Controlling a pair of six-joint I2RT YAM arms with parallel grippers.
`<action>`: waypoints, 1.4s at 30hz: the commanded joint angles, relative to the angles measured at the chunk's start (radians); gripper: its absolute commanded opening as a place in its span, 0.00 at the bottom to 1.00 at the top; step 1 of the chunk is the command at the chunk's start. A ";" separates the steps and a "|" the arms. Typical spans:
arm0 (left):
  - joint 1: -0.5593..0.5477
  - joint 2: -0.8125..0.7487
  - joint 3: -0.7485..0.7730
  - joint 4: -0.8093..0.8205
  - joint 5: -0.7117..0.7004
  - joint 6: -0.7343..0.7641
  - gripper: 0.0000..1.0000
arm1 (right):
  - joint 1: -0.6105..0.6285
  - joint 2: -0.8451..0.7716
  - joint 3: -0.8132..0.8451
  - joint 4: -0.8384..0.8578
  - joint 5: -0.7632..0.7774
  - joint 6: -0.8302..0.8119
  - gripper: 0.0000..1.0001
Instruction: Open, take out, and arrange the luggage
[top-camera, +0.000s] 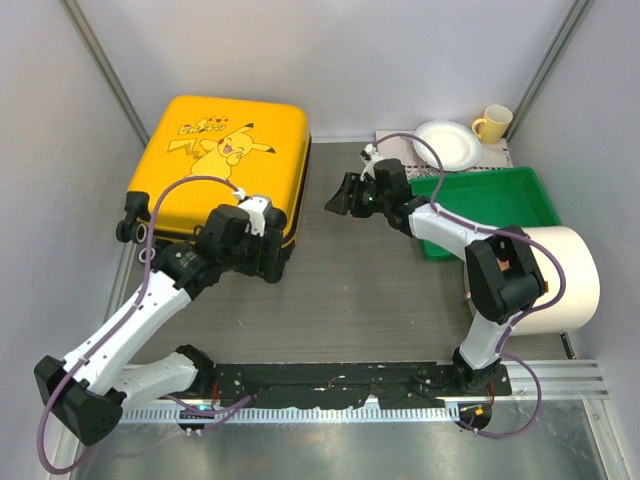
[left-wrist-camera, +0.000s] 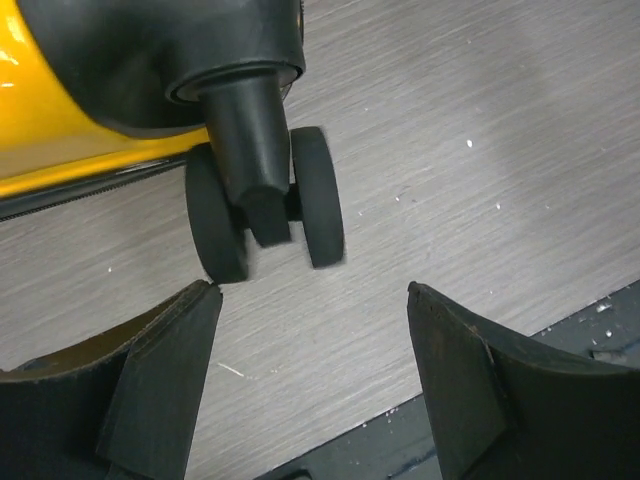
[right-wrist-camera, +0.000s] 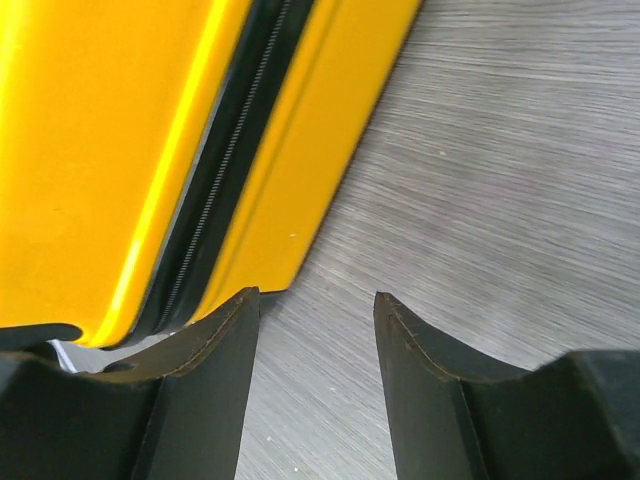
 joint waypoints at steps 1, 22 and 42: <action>-0.075 0.059 -0.024 0.207 -0.123 -0.028 0.79 | -0.016 -0.041 0.037 -0.024 0.016 -0.052 0.55; -0.034 0.149 -0.027 0.216 -0.205 -0.103 0.96 | -0.023 -0.032 0.050 -0.004 -0.018 -0.048 0.57; -0.008 0.030 0.090 0.278 0.079 -0.093 0.00 | -0.006 -0.011 0.083 0.077 -0.053 -0.081 0.56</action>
